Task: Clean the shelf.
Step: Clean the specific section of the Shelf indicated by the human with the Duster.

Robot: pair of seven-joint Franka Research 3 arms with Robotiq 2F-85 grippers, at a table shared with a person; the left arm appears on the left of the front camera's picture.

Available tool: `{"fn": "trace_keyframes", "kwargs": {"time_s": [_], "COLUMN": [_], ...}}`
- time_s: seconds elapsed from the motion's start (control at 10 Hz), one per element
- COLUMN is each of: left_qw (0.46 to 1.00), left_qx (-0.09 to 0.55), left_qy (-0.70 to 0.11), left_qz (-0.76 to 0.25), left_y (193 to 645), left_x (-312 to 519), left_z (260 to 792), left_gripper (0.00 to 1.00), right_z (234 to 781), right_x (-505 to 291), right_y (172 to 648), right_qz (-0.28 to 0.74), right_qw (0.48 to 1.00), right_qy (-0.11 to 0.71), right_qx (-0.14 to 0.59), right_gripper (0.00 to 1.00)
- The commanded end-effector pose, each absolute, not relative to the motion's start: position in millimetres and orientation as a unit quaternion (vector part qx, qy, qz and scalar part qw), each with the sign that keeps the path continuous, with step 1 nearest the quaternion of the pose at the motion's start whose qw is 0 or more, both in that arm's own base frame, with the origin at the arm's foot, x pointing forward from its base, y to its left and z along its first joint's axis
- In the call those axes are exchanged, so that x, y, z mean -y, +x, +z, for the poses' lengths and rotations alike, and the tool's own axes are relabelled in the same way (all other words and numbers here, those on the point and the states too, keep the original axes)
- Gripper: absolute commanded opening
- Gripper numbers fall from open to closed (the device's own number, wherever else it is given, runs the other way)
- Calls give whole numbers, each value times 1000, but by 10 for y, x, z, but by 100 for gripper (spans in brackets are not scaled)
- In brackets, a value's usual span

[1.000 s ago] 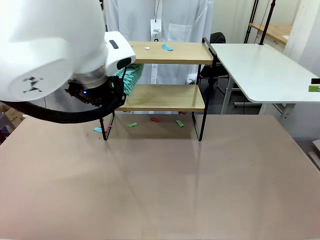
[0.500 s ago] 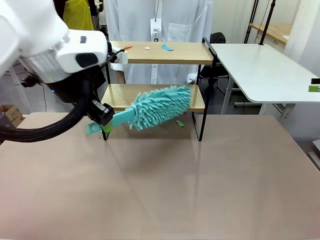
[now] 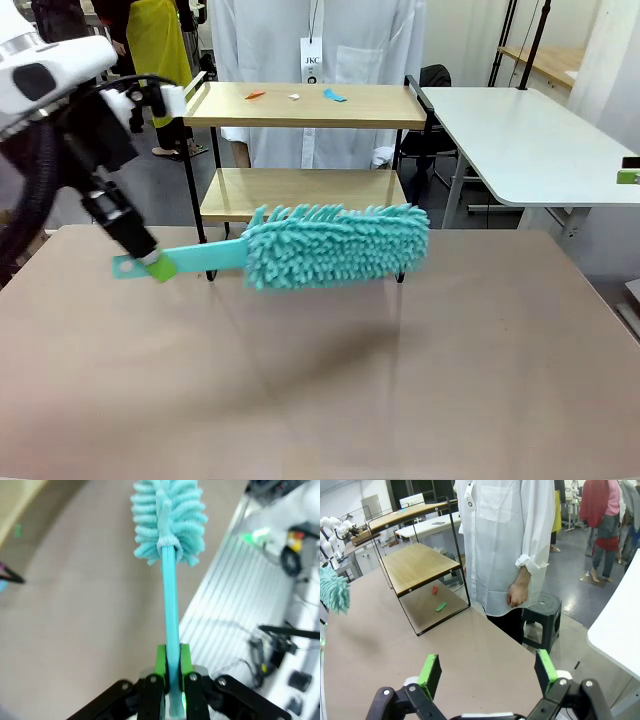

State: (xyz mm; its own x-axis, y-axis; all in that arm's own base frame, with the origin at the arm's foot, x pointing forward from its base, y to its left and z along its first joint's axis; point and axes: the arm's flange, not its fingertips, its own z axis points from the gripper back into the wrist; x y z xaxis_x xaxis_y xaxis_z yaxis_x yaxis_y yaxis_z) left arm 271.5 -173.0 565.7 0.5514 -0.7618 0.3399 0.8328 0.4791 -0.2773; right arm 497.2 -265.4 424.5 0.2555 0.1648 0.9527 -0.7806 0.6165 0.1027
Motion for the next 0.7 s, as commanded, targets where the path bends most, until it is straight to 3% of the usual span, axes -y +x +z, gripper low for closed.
{"fn": "trace_keyframes", "kwargs": {"time_s": [0.0,0.3,0.6], "left_qw": [862,854,864], "left_qx": [63,1,-63], "left_qy": [-183,-95,-60], "left_qz": [-468,-512,-497], "left_y": [2599,2407,2531], "left_x": [1512,1156,859], "left_z": [5892,6055,5888], "left_gripper": [13,13,13], "right_z": [4274,4274,4274], "right_x": [2644,2644,2644], "right_y": [4974,4974,4974], "right_qz": [324,324,324], "right_qw": [733,733,733], "right_qy": [295,295,295], "right_qx": [520,520,520], "right_gripper": [100,100,100]}}
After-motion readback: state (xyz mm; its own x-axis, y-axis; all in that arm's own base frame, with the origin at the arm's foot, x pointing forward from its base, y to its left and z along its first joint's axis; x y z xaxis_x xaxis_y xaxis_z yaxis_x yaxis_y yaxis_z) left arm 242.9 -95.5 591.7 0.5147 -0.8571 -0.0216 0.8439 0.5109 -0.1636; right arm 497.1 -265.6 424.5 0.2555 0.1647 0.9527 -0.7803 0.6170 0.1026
